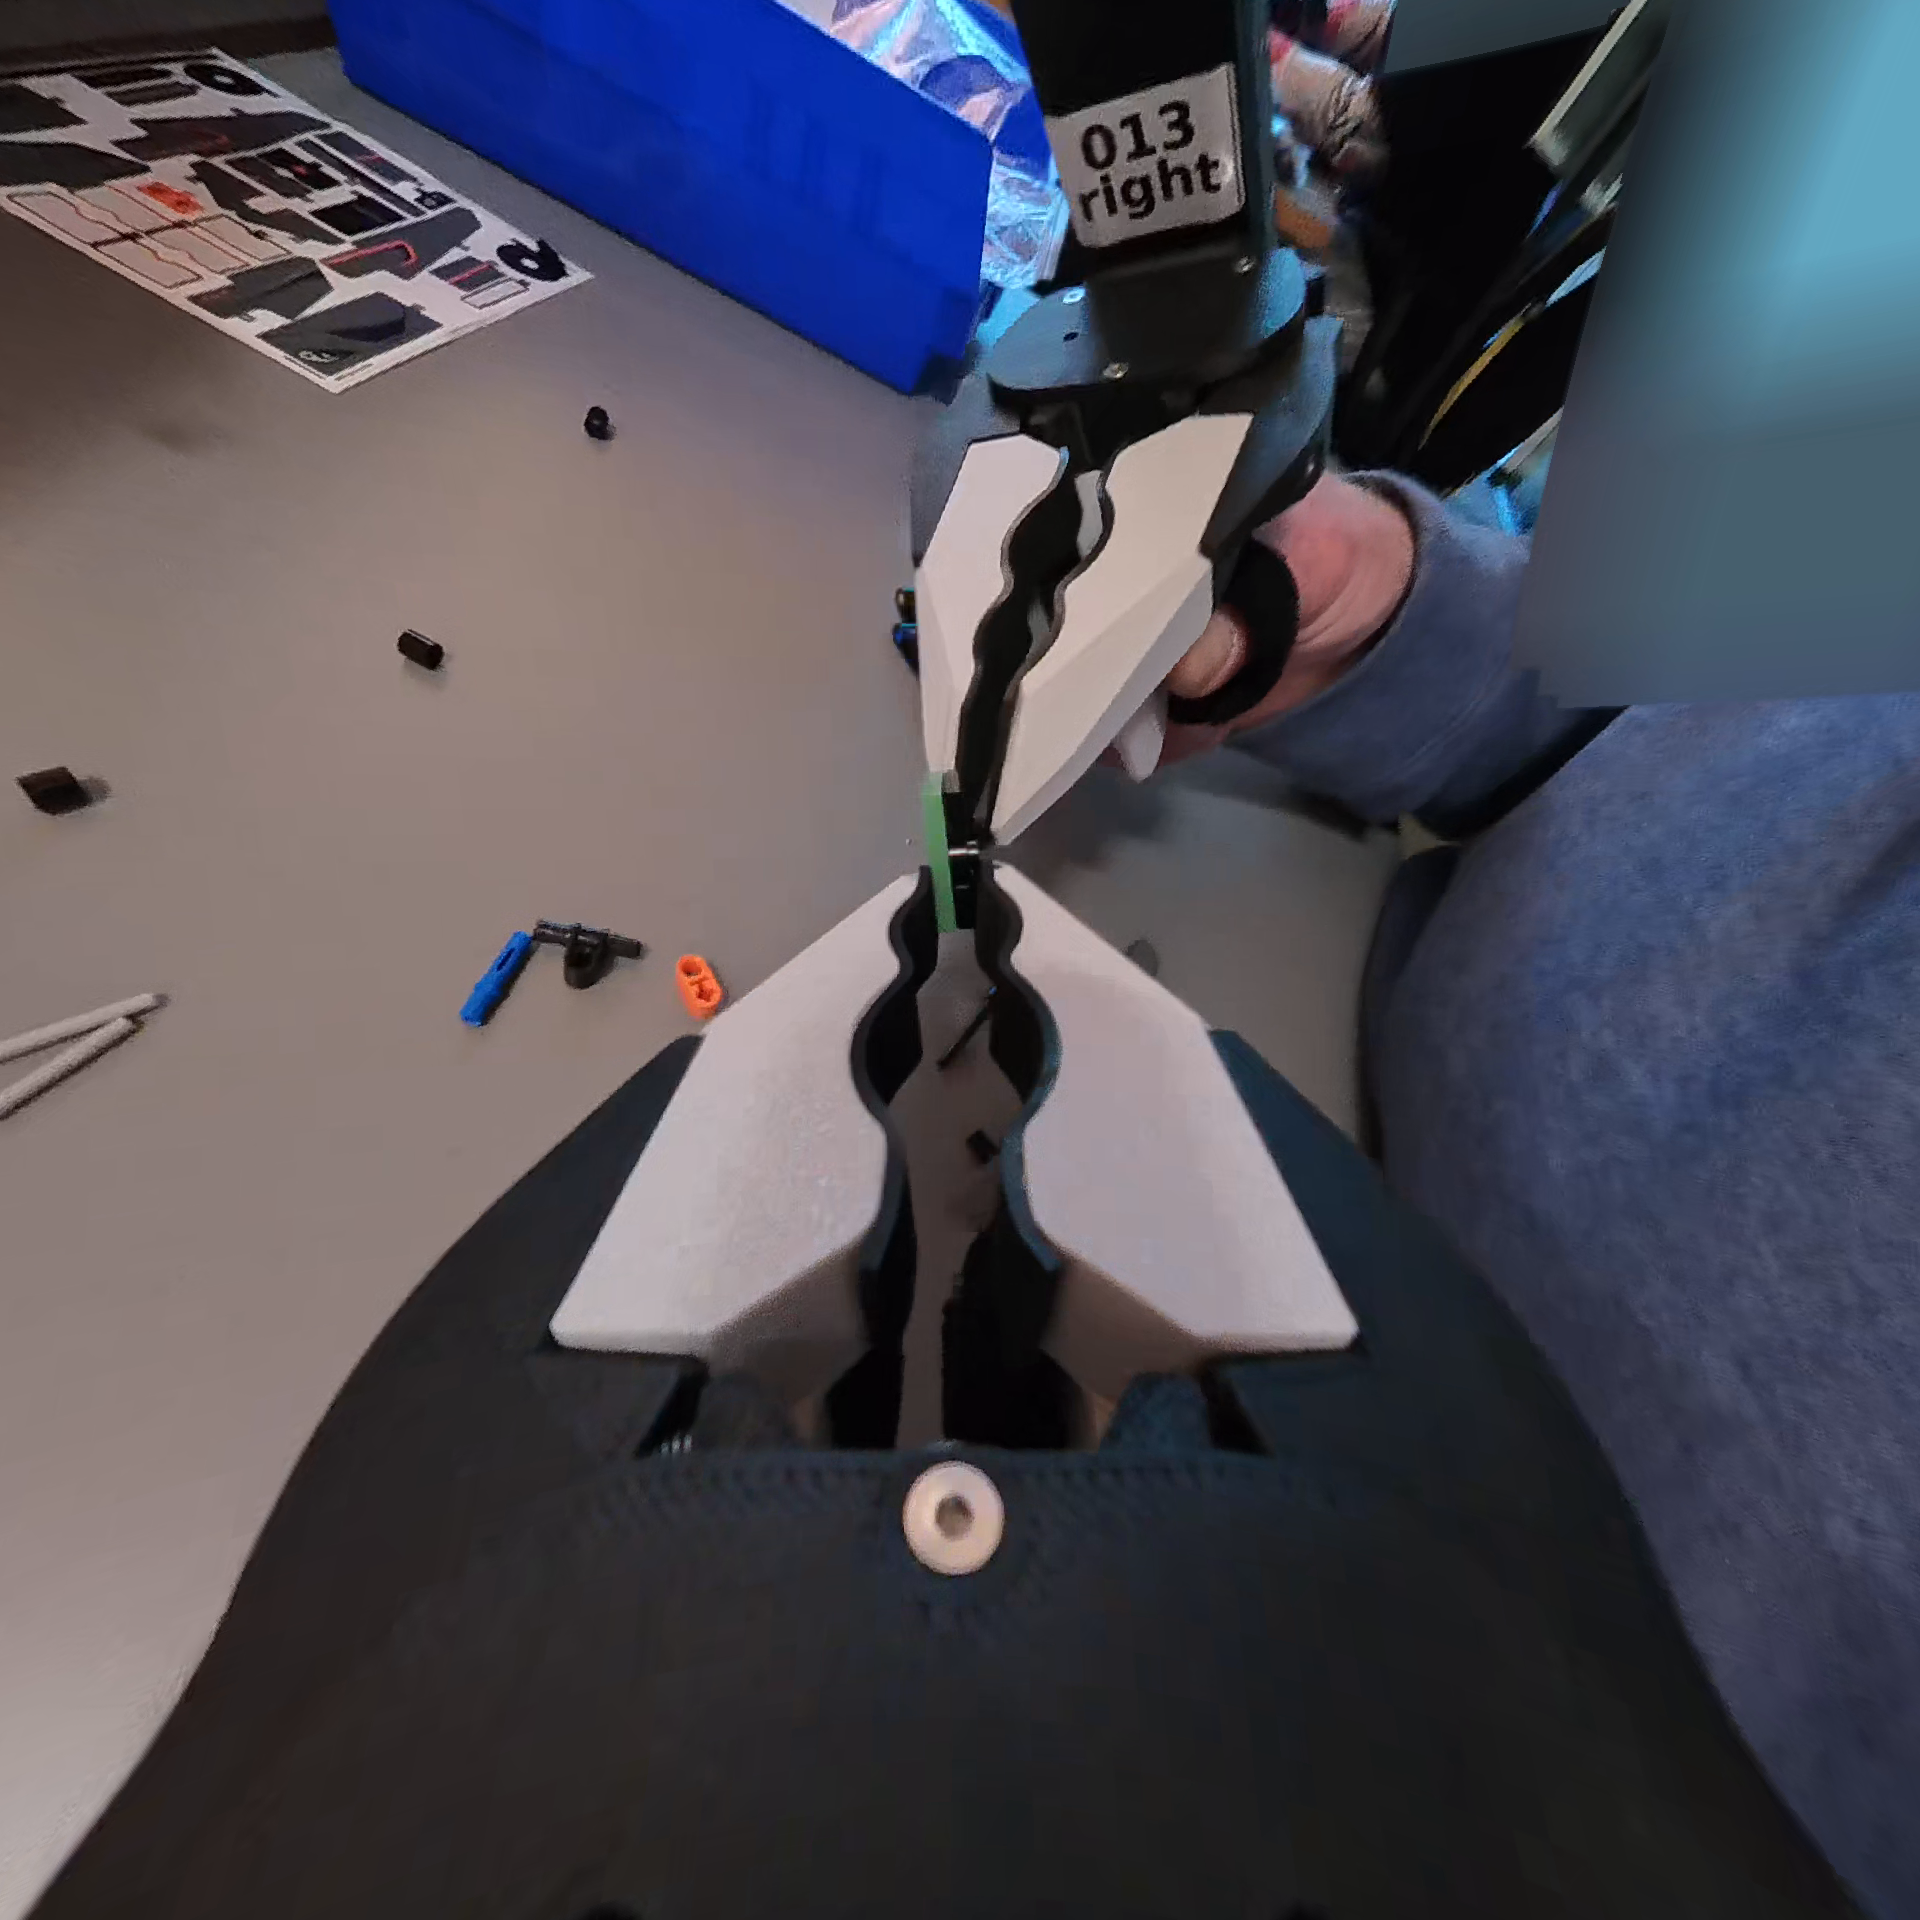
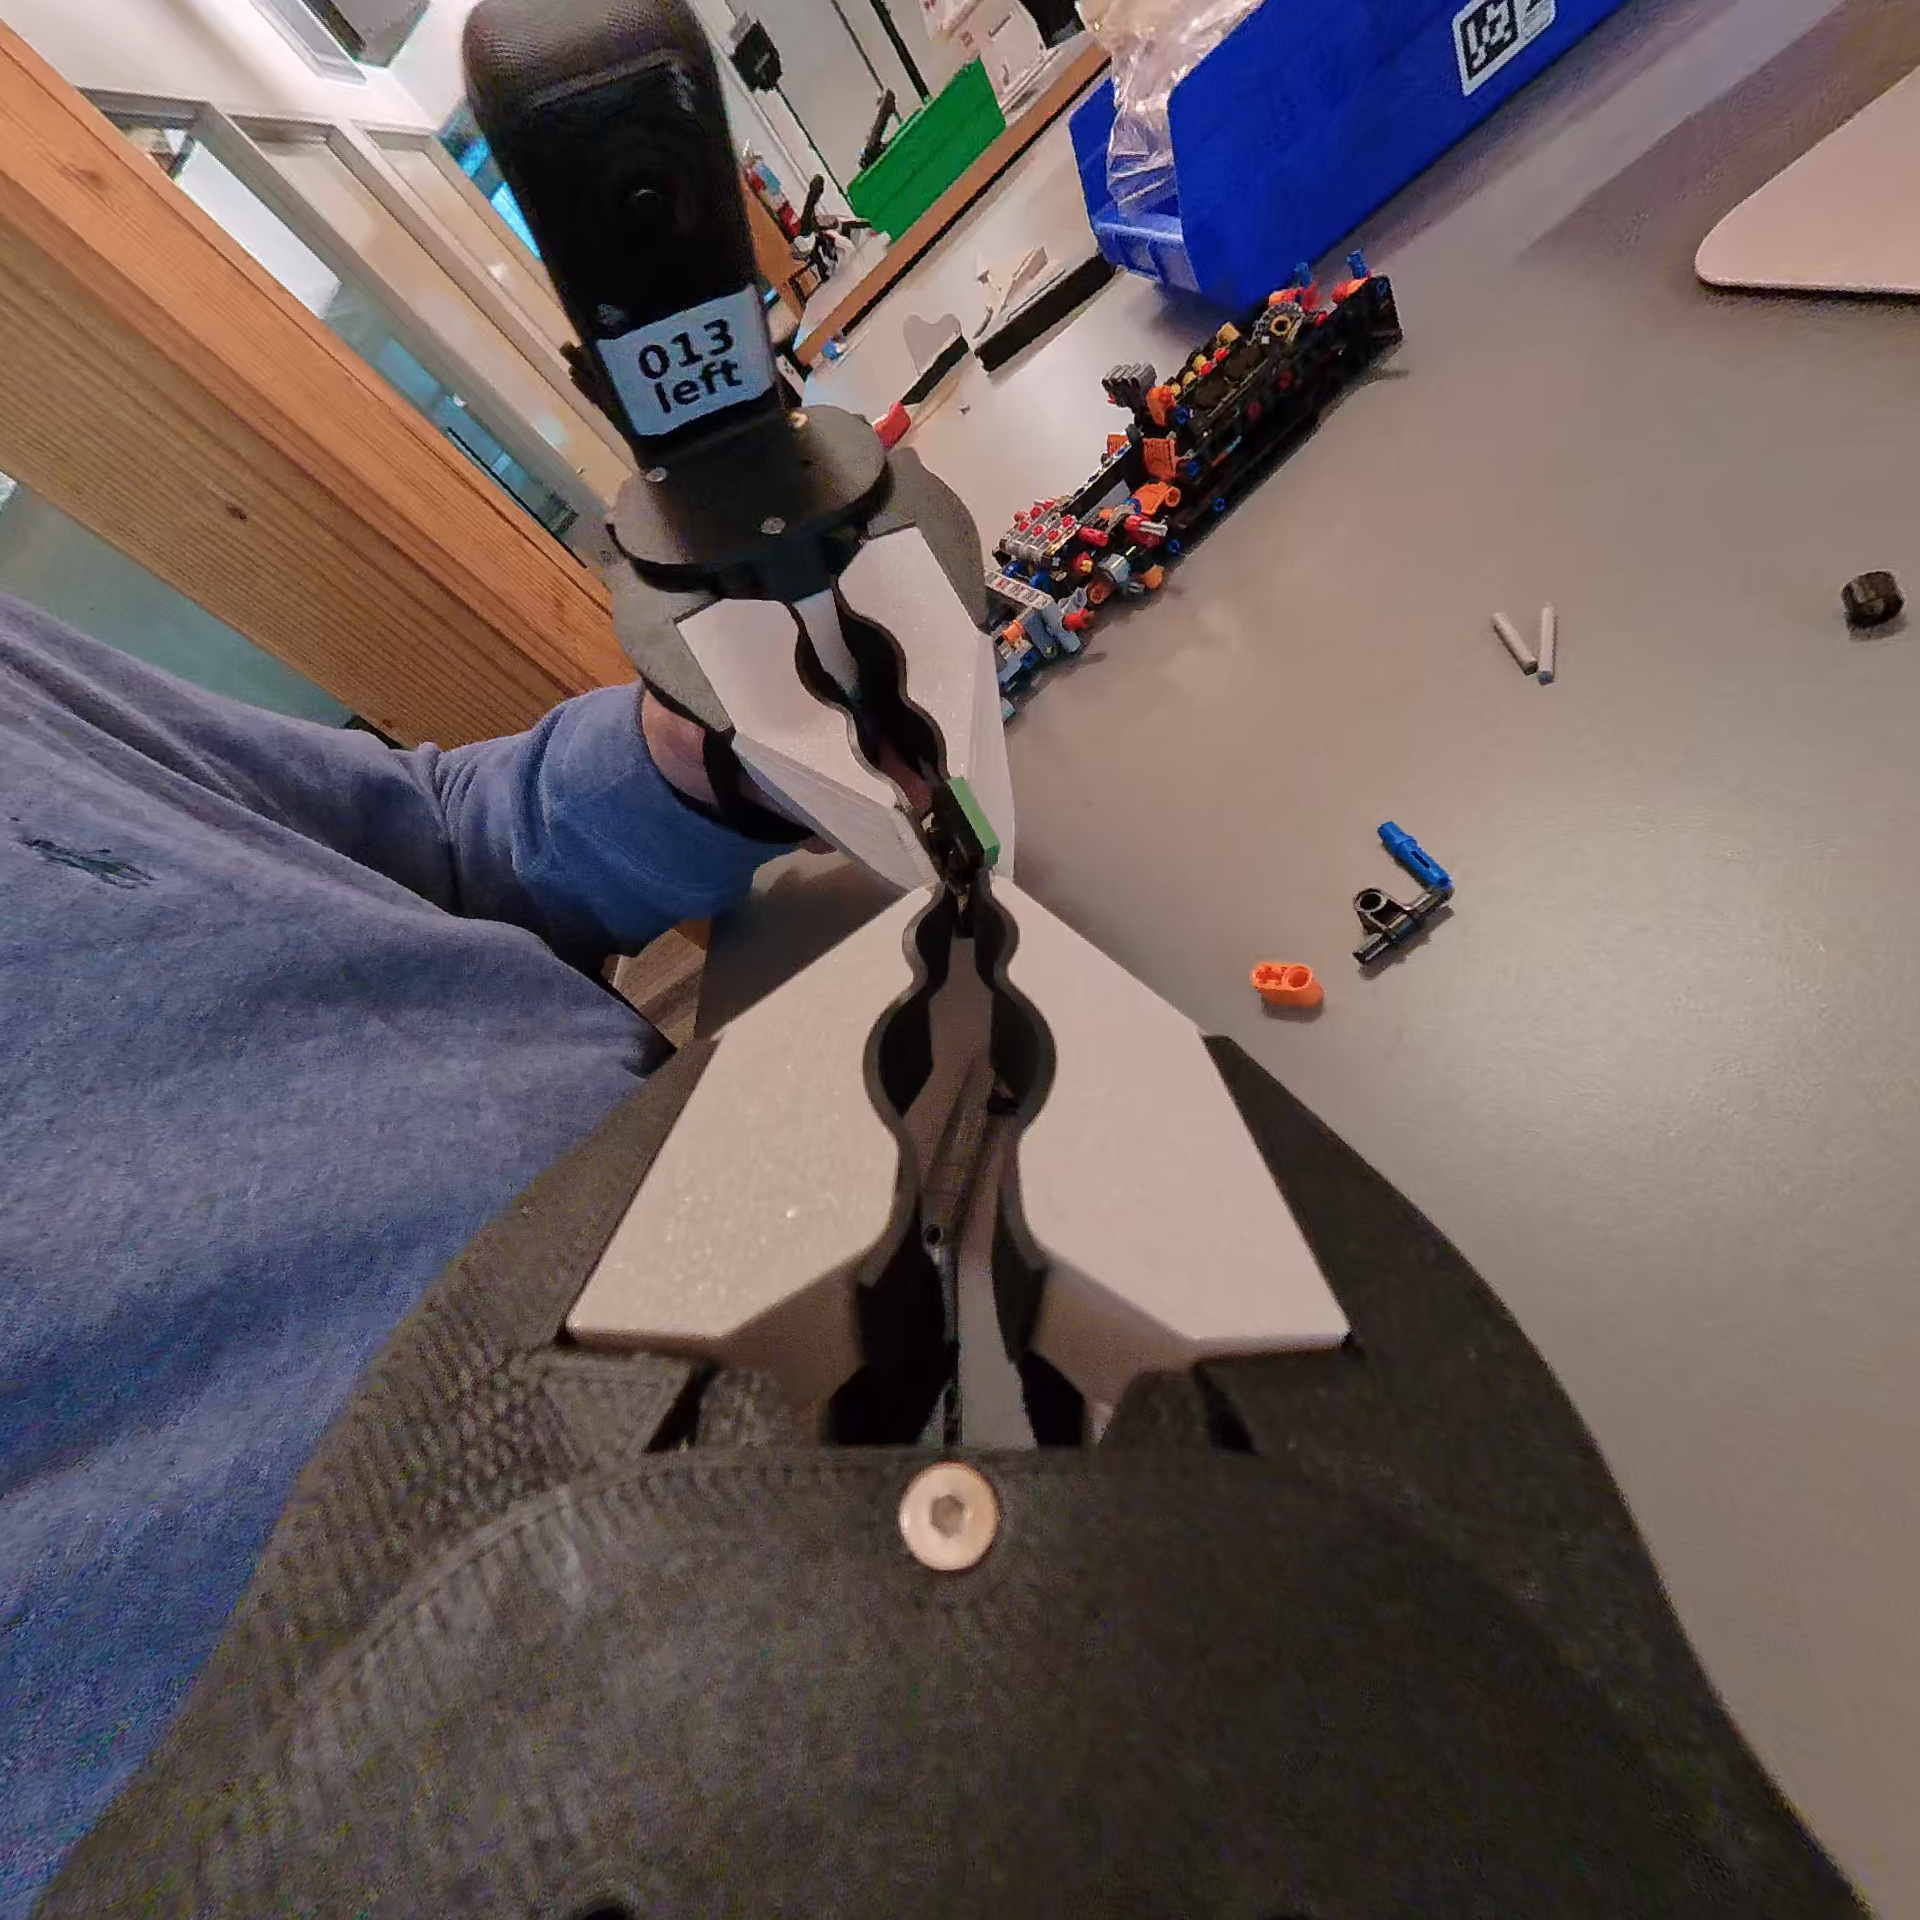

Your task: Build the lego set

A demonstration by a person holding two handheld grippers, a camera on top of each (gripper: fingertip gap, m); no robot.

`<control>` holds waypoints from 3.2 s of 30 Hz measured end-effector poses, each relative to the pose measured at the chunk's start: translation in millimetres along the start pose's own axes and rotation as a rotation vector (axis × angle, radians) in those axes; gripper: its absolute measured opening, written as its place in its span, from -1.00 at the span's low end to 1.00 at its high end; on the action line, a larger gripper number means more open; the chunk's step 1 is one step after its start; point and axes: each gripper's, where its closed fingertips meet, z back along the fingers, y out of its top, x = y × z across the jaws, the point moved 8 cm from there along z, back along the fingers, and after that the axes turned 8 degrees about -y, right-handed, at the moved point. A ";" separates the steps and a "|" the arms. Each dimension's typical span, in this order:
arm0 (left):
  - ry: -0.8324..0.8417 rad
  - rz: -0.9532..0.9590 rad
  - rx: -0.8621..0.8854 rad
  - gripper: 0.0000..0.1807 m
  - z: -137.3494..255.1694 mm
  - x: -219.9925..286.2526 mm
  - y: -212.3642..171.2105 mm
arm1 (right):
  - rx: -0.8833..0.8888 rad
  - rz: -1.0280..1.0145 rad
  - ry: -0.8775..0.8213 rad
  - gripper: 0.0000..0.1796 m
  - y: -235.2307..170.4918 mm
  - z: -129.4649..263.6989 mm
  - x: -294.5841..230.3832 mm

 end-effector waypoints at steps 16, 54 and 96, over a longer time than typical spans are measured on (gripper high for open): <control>-0.259 0.169 0.258 -0.95 1.7 5.5 5.7 | 0.166 0.020 0.069 -1.00 7.5 12.4 -12.3; -0.391 0.204 0.398 -0.96 -4.3 14.1 5.8 | 0.225 0.057 0.037 -0.82 5.6 29.5 -14.2; -0.334 0.160 0.245 -0.96 -33.7 45.6 -1.6 | -0.020 0.110 -0.800 -0.78 -143.8 219.0 -41.4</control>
